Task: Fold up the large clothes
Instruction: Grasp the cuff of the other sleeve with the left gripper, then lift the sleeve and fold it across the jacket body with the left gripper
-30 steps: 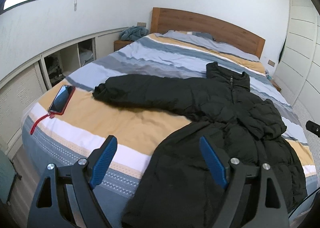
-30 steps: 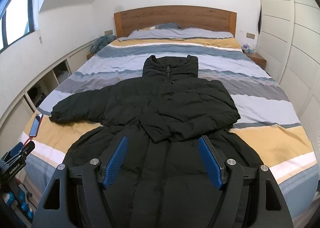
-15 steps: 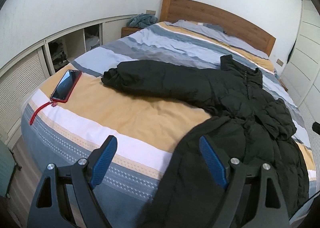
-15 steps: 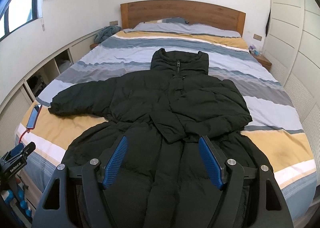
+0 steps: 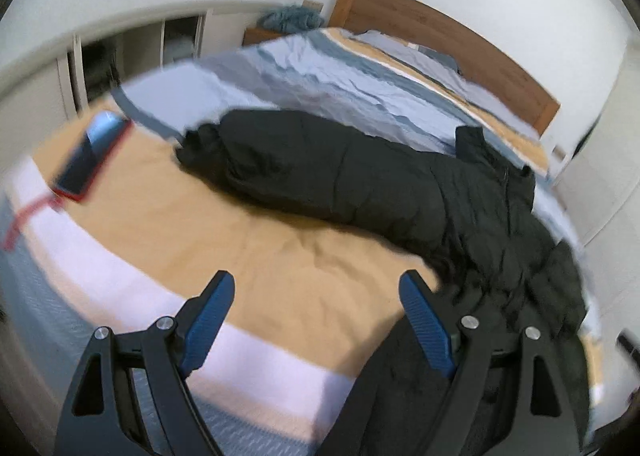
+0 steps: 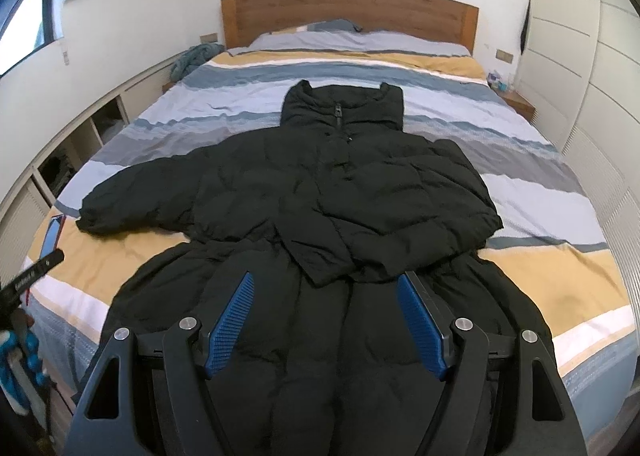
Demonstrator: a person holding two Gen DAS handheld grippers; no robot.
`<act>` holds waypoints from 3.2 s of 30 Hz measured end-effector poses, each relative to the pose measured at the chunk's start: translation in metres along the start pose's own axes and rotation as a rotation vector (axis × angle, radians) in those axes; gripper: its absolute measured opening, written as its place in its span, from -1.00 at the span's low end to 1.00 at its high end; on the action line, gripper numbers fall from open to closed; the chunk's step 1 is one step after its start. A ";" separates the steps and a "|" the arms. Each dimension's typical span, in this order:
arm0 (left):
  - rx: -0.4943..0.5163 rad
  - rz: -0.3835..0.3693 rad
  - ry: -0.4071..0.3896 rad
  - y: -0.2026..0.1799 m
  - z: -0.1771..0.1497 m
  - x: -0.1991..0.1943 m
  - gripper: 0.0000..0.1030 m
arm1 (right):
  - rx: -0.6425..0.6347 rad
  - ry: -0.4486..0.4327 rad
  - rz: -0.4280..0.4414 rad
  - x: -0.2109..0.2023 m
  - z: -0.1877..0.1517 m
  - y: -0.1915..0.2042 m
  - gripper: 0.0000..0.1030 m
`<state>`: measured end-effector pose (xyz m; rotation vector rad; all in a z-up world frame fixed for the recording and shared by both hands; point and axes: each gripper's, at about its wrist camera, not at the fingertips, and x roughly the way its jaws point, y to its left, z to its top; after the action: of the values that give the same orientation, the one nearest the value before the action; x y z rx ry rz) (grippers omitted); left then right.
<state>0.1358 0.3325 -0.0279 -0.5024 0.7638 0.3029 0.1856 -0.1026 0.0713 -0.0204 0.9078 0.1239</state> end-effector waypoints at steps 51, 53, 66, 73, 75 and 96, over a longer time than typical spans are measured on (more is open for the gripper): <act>-0.195 -0.340 -0.077 -0.062 0.124 0.015 -0.78 | 0.219 -0.084 -0.030 -0.028 -0.035 -0.148 0.49; -0.157 -0.346 -0.067 -0.089 0.118 0.008 -0.78 | 0.239 -0.091 -0.029 -0.031 -0.040 -0.160 0.50; 0.096 -0.363 0.057 -0.272 0.040 0.022 -0.78 | 0.395 -0.107 -0.019 -0.038 -0.093 -0.245 0.51; 0.221 -0.306 0.169 -0.342 -0.021 0.078 -0.78 | 0.470 -0.085 -0.050 -0.035 -0.120 -0.288 0.51; 0.227 -0.286 0.198 -0.347 -0.034 0.092 -0.78 | 0.493 -0.075 -0.060 -0.033 -0.128 -0.299 0.51; 0.316 -0.470 0.176 -0.342 -0.051 -0.009 -0.17 | 0.410 -0.149 -0.028 -0.078 -0.111 -0.261 0.55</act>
<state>0.2494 0.0169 0.0574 -0.3965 0.8213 -0.2999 0.0809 -0.3776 0.0551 0.3528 0.7703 -0.0878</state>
